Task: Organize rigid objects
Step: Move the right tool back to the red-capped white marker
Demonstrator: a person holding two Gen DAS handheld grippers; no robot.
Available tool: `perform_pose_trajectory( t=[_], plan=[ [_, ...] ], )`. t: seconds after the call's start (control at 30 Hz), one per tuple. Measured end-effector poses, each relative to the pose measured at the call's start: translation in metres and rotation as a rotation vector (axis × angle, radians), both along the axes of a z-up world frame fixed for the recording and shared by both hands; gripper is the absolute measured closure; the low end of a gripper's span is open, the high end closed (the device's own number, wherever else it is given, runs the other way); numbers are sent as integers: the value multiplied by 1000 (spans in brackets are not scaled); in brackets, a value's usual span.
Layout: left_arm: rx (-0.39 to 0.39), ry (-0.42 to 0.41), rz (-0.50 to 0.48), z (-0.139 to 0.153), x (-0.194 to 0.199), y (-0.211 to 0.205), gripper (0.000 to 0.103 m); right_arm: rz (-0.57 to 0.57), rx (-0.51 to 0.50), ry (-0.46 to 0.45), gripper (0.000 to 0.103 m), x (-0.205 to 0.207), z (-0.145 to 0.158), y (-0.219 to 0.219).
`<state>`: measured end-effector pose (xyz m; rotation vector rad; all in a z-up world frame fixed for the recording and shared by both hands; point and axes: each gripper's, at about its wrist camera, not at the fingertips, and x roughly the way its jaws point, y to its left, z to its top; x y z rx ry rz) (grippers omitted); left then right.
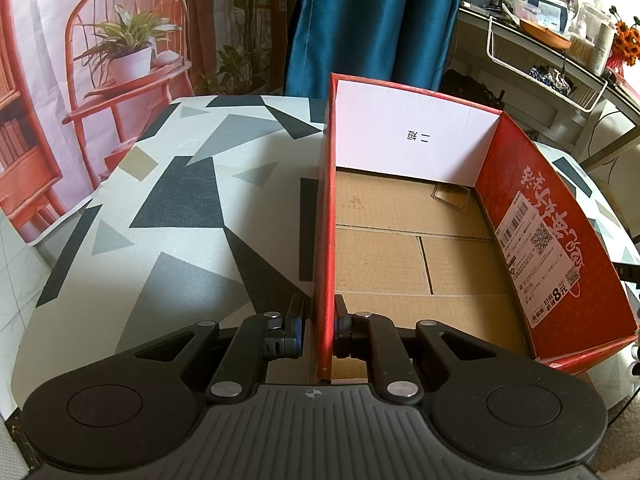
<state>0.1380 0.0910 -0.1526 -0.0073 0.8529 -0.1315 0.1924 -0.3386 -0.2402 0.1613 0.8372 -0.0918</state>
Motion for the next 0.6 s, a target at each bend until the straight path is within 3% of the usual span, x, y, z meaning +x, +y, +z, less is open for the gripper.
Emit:
perform_pose_trajectory(
  t=[0.2, 0.37, 0.5, 0.6],
  plan=[
    [2, -1, 2, 0, 0, -1, 87, -11, 88, 15, 46, -3, -2, -4],
    [-1, -2, 2, 0, -1, 0, 87, 22, 71, 7, 47, 0, -2, -1],
    [-1, -3, 2, 0, -1, 0, 87, 51, 7, 7, 57, 6, 2, 1],
    [0, -6, 1, 0, -1, 0, 87, 31, 5, 22, 57, 10, 3, -6]
  ],
)
